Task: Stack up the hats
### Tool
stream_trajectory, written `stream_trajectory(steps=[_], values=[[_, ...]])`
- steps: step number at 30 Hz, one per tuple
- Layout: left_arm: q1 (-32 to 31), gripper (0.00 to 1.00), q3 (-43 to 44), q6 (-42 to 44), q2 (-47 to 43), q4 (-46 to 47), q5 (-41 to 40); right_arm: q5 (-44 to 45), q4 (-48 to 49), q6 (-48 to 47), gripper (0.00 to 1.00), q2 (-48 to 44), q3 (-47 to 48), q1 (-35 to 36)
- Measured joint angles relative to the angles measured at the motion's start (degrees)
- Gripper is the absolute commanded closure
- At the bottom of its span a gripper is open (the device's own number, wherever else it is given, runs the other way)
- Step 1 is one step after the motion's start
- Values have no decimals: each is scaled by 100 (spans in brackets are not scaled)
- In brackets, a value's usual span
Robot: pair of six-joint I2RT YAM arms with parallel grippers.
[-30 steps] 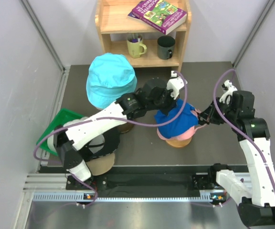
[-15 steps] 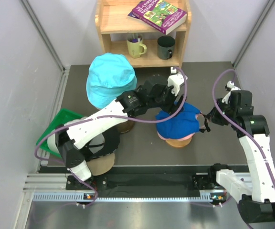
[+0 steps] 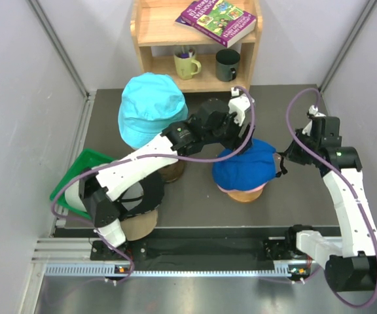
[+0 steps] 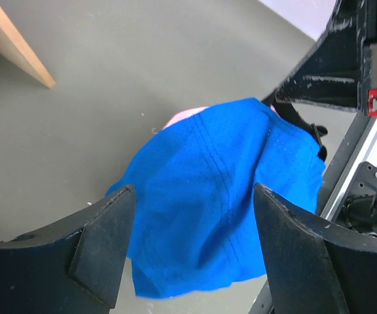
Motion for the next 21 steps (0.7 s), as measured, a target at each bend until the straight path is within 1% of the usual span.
stream_trajectory(steps=[7, 14, 18, 19, 21], values=[[13, 25, 0, -92, 461, 85, 111, -24, 409, -20, 100, 280, -240, -223], [31, 24, -9, -221, 592, 162, -44, -66, 564, -107, 100, 334, -684, -251], [42, 19, -57, -262, 579, 269, -203, -146, 577, -107, 100, 278, -879, -254], [42, 16, -122, -262, 555, 341, -229, -162, 579, -105, 100, 245, -898, -256], [39, 16, -356, -264, 424, 514, -260, -181, 586, -107, 100, 186, -898, -258]])
